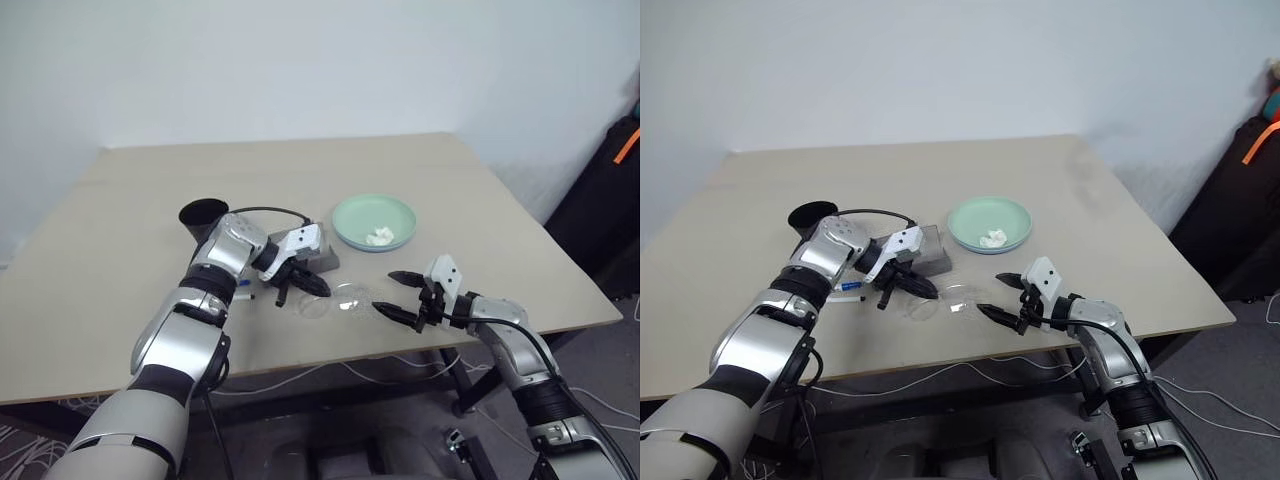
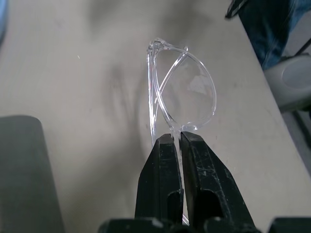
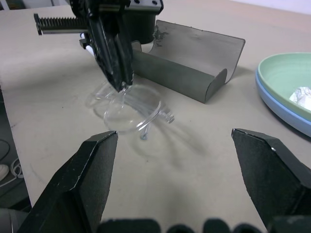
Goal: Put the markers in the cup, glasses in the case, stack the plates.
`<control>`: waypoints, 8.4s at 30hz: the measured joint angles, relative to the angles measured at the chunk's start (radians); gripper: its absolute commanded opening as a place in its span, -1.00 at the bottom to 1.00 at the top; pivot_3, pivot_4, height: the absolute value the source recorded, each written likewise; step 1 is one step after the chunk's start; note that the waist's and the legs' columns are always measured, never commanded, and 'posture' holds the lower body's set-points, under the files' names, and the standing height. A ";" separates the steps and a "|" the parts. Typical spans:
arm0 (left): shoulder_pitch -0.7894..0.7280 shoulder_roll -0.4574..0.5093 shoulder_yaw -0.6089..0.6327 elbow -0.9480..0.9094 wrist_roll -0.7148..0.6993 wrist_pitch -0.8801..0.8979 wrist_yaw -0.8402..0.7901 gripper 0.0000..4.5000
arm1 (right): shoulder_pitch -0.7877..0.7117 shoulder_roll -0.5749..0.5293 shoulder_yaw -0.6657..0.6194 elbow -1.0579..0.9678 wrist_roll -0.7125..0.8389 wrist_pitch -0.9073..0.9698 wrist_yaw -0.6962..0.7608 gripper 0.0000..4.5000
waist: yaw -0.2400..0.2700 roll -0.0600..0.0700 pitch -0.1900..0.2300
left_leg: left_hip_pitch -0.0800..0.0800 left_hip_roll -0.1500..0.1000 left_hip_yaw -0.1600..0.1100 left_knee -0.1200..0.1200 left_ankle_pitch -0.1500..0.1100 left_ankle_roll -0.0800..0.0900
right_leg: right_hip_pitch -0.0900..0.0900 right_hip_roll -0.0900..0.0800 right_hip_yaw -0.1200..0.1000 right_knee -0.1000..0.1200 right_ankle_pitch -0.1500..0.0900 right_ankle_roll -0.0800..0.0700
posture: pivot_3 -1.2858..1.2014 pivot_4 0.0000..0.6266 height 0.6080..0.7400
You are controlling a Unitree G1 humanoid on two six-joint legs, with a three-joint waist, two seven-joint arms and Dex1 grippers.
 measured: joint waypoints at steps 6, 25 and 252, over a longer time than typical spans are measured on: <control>-0.039 0.024 0.040 -0.038 -0.029 0.005 0.026 -0.98 | -0.018 -0.002 0.000 0.027 0.000 -0.008 0.014 0.81 | 0.000 0.000 0.000 | 0.000 0.000 0.000 0.000 0.000 0.000 | 0.000 0.000 0.000 0.000 0.000 0.000 | 0.03 -1.00 1.00; -0.157 0.071 -0.013 0.220 0.188 -0.306 0.462 -0.98 | -0.037 -0.001 -0.001 0.053 -0.001 -0.019 0.020 0.81 | 0.001 0.000 0.000 | 0.000 0.000 0.001 0.000 0.000 0.000 | 0.000 0.000 0.000 0.000 0.000 0.000 | 0.03 -1.00 1.00; 0.093 0.176 -0.029 -0.194 0.262 -0.218 0.335 -0.99 | -0.148 0.086 0.039 0.260 -0.058 -0.116 0.043 0.81 | -0.003 0.007 -0.011 | 0.007 0.000 0.003 0.001 0.000 0.000 | 0.005 0.000 0.002 0.003 0.000 0.000 | 0.03 -1.00 1.00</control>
